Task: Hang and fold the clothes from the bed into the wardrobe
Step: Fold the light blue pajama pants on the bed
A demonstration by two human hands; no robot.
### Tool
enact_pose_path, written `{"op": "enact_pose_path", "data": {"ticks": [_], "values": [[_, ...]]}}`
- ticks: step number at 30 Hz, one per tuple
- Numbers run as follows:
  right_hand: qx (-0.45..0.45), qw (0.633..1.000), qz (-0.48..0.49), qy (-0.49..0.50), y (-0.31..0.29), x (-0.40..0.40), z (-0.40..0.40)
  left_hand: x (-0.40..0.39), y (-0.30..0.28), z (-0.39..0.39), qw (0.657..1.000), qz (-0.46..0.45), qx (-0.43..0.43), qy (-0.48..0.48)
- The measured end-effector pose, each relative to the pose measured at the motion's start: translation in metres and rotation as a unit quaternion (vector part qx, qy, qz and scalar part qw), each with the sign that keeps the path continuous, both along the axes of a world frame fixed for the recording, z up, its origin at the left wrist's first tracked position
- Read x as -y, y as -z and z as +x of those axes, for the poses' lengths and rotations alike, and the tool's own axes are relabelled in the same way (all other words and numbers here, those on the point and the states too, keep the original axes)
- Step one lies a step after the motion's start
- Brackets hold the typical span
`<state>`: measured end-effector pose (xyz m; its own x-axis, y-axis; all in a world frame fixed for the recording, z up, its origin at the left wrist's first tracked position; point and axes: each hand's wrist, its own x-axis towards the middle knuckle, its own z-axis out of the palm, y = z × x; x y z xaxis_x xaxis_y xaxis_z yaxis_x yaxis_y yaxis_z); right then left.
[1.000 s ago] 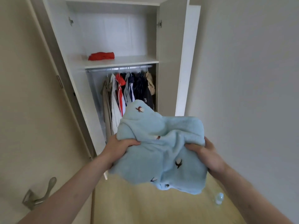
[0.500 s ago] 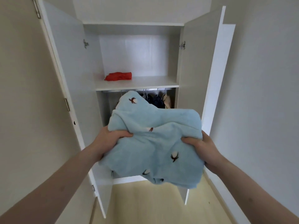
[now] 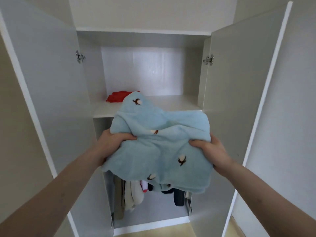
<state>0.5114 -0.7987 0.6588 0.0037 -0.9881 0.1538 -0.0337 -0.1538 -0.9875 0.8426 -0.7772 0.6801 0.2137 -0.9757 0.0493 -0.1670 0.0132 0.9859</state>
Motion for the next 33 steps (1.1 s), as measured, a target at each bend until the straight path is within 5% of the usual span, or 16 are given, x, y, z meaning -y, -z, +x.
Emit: {"op": "enact_pose_path", "data": {"ticks": [27, 33], "values": [[-0.067, 0.997, 0.032, 0.024, -0.074, 0.479, 0.021, 0.440, -0.073, -0.002, 0.986, 0.157, -0.008, 0.061], [-0.253, 0.963, 0.017, 0.092, -0.071, 0.556, 0.032, 0.511, -0.066, -0.011, 0.987, 0.153, -0.008, 0.043]]}}
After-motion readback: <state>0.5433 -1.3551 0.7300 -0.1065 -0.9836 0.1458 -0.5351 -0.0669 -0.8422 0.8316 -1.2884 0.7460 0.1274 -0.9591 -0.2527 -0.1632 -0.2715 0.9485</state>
